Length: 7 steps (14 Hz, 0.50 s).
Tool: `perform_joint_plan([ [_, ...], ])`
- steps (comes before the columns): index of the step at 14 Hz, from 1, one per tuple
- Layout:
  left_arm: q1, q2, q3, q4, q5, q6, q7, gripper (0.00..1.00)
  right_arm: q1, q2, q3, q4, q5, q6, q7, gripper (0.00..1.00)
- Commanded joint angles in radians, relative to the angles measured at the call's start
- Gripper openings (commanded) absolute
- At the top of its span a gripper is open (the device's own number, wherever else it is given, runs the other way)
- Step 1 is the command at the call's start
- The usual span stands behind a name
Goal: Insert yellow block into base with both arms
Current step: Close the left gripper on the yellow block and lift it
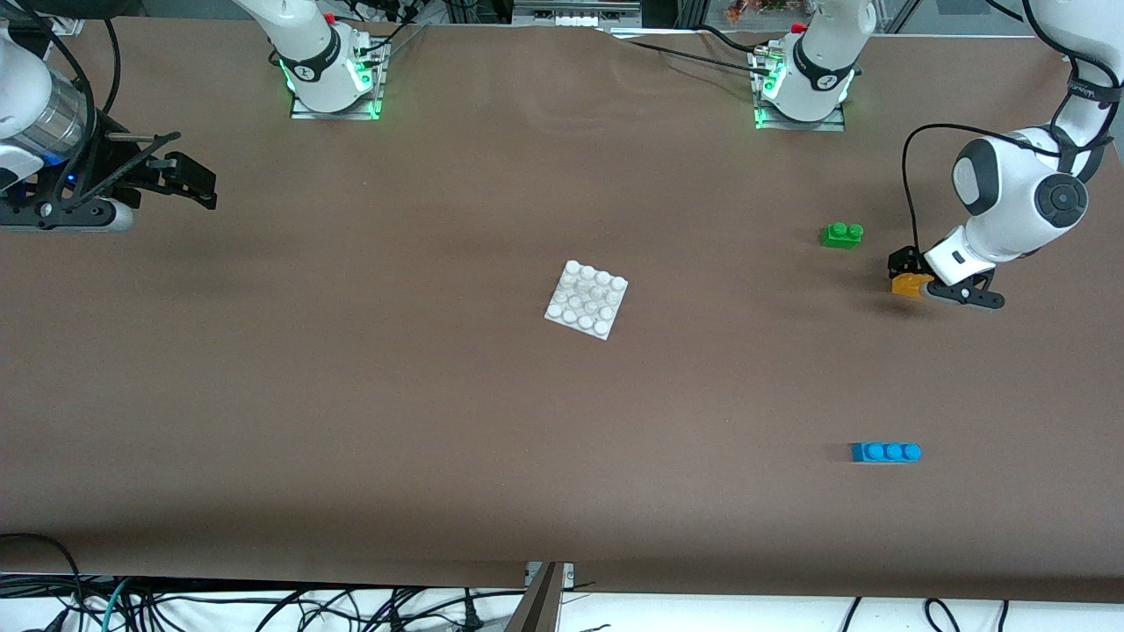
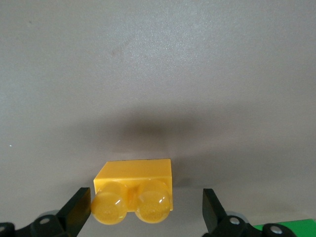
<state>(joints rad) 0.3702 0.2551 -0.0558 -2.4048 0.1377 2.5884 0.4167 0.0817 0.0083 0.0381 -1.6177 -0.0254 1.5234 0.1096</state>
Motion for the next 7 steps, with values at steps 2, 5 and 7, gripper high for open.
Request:
perform_joint_plan([
  [2,0.010,-0.011,-0.009,-0.005,-0.015,0.007,0.024,0.89,-0.003,0.001,0.003,0.010,-0.008,-0.016,0.009,0.99],
  [5,0.012,-0.008,-0.007,-0.005,-0.006,0.007,0.036,0.52,-0.003,0.001,0.003,0.010,-0.008,-0.016,0.009,0.99],
  [7,0.013,-0.008,-0.007,-0.002,0.000,0.007,0.047,0.39,-0.003,0.001,0.003,0.010,-0.008,-0.016,0.009,0.99],
])
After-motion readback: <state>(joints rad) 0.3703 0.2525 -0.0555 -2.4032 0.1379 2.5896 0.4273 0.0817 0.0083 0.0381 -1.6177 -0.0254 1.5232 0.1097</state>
